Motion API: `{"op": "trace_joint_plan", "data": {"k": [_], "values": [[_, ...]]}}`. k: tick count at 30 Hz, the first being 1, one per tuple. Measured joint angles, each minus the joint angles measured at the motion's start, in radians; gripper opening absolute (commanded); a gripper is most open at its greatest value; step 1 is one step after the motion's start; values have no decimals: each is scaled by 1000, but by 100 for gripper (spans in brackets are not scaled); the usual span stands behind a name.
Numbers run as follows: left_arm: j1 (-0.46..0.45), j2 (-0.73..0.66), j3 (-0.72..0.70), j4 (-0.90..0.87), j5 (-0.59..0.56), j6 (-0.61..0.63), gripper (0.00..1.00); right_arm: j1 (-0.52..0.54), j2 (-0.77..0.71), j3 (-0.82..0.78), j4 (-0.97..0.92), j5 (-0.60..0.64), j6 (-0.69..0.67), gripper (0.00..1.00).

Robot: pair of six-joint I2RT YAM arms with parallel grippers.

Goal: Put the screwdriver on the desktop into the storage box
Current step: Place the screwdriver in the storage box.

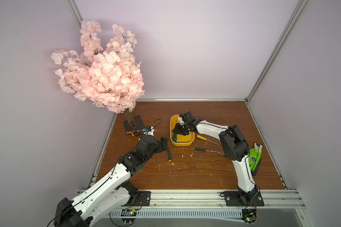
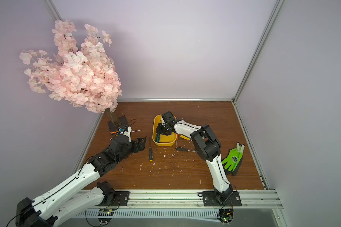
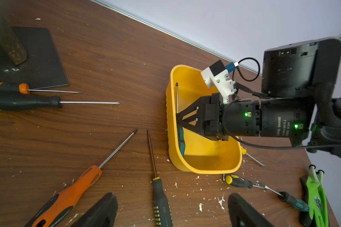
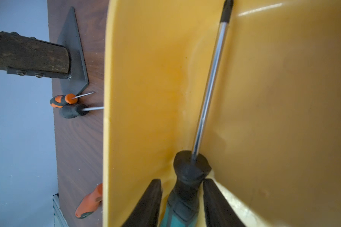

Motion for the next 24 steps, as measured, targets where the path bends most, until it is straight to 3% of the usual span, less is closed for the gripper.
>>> {"op": "trace_joint_plan", "data": {"k": [13,24], "values": [[0,36,2,13,3,10,92,0,-32,16,-35,3,-36,48],[0,131,85,20,39,61,92,-27,-244,0,-63,14,-84,49]]}}
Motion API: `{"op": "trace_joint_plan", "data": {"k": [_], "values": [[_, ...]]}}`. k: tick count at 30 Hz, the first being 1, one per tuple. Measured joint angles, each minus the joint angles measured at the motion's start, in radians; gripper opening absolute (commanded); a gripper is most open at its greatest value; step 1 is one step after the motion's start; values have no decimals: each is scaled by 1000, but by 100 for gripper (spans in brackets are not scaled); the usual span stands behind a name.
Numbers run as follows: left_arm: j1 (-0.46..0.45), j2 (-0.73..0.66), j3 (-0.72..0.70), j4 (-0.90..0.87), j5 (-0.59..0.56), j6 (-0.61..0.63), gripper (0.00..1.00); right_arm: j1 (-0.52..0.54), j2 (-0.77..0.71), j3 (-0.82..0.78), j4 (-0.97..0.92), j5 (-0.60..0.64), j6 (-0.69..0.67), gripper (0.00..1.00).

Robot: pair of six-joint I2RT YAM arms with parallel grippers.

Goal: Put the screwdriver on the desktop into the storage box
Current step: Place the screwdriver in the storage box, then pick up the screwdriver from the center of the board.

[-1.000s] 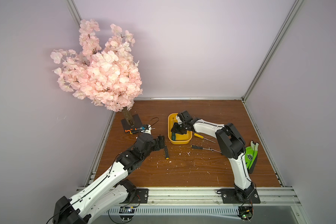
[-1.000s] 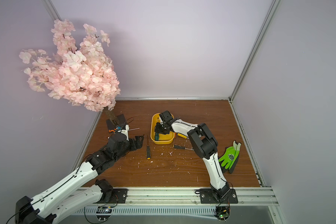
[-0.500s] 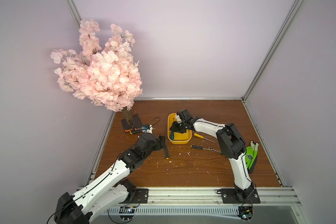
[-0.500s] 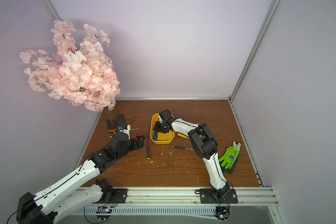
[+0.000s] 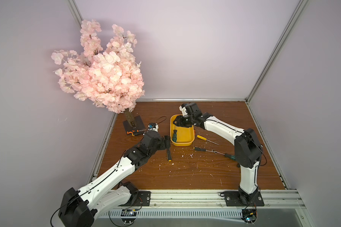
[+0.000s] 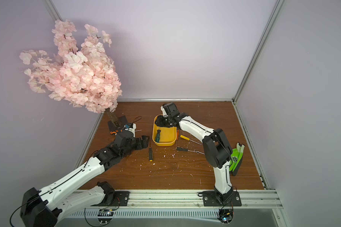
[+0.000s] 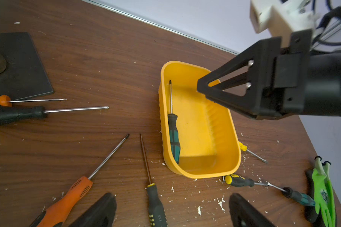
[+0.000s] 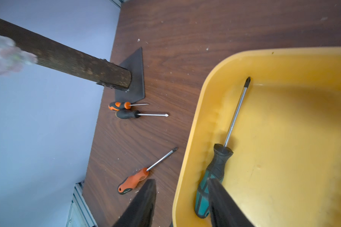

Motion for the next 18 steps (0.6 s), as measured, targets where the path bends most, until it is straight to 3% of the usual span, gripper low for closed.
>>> {"op": "trace_joint_plan", "data": {"k": [8,18], "values": [[0,104,51,40,67,23,88,-68,-195,-201,21,2,-4,48],[-50,302,180,94,122,55,88,-238,-437,-472,20,2,-3,49]]}}
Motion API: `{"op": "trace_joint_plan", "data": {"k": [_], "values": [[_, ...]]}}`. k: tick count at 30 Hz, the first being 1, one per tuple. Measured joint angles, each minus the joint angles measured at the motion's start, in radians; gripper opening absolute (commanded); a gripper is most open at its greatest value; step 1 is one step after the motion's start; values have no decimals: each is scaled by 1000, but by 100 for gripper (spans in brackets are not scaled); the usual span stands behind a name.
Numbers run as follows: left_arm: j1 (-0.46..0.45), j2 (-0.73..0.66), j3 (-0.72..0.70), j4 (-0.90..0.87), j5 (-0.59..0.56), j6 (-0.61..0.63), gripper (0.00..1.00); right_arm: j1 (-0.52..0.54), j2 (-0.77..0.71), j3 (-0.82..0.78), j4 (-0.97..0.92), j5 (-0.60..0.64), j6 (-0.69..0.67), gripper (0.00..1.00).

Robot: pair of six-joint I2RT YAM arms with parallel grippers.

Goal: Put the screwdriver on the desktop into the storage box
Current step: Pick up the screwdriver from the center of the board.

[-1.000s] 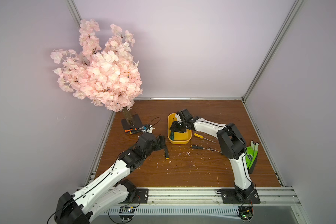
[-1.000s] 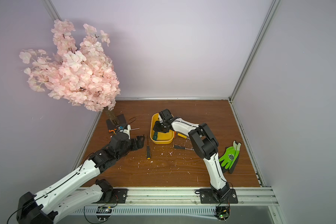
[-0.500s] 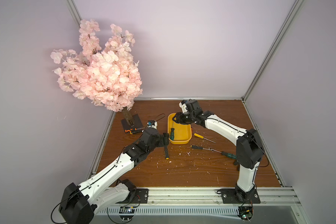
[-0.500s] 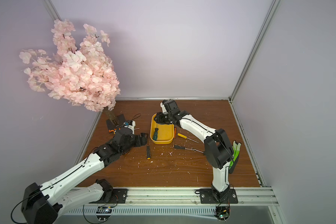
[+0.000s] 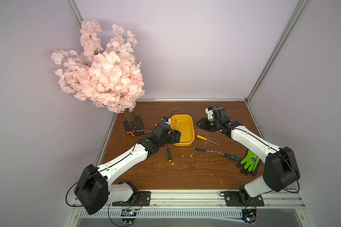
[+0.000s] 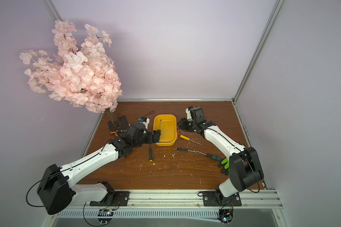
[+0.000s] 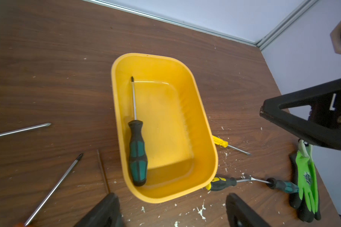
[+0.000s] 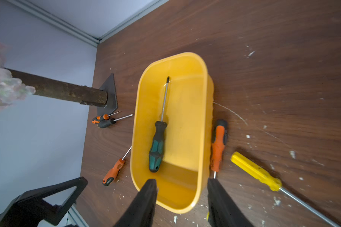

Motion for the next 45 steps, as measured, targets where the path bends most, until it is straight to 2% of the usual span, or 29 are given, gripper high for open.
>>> {"op": "trace_joint_plan", "data": {"k": [6,12,19,28,45], "values": [[-23,76,47,26,27,5,88,-52,-81,-105,4,5,0,49],[-25,95,51,39,41,6,88,-78,-80,-170,-7,29,-16,48],[-25,88,48,41,41,5,88,-102,-2,-171,0,78,-84,51],[-25,38,5,43,33,5,88,-109,131,-168,-1,82,-218,52],[-25,-3,-23,42,11,5,89,-108,227,-132,-1,74,-395,48]]}}
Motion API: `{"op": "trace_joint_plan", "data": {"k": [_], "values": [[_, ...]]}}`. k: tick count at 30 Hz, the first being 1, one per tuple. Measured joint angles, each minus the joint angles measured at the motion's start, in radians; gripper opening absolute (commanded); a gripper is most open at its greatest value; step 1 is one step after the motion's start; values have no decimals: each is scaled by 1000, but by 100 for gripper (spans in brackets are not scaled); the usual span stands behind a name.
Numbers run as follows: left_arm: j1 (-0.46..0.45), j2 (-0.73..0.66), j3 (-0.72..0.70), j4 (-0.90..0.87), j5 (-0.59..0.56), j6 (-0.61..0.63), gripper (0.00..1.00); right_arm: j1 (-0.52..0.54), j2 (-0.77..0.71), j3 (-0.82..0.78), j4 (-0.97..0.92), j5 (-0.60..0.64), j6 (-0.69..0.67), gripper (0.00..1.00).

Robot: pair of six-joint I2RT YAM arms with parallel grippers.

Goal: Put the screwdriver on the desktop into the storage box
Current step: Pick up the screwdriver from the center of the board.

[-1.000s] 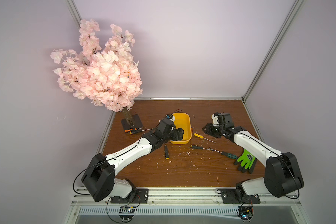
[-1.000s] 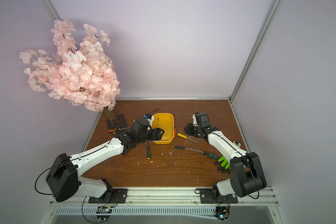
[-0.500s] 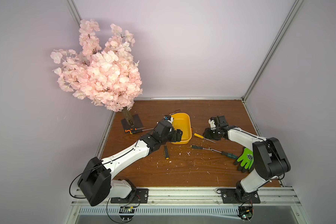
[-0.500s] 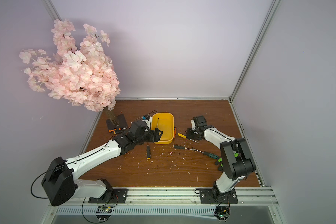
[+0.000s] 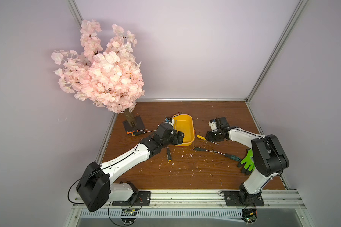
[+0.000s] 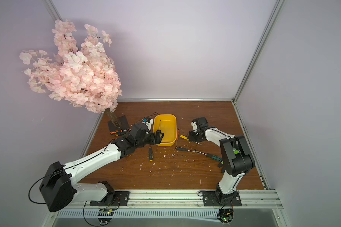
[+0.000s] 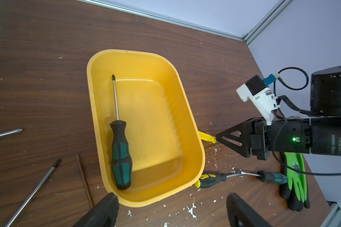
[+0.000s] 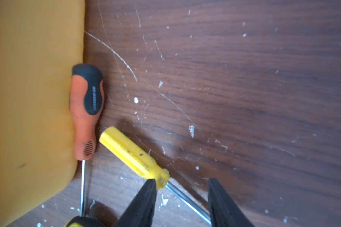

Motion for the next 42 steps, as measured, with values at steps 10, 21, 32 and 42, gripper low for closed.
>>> {"op": "trace_joint_plan", "data": {"k": [10,21,32,42], "values": [[0,-5,-18,4,-6,-1,89,48,16,1,0,32,-34,42],[0,-18,-28,5,-14,-5,89,130,45,33,4,158,-58,38],[0,-49,-31,4,-24,-8,89,160,76,69,1,222,-87,20],[33,-50,16,-29,32,66,83,164,68,156,-86,268,-126,17]]}}
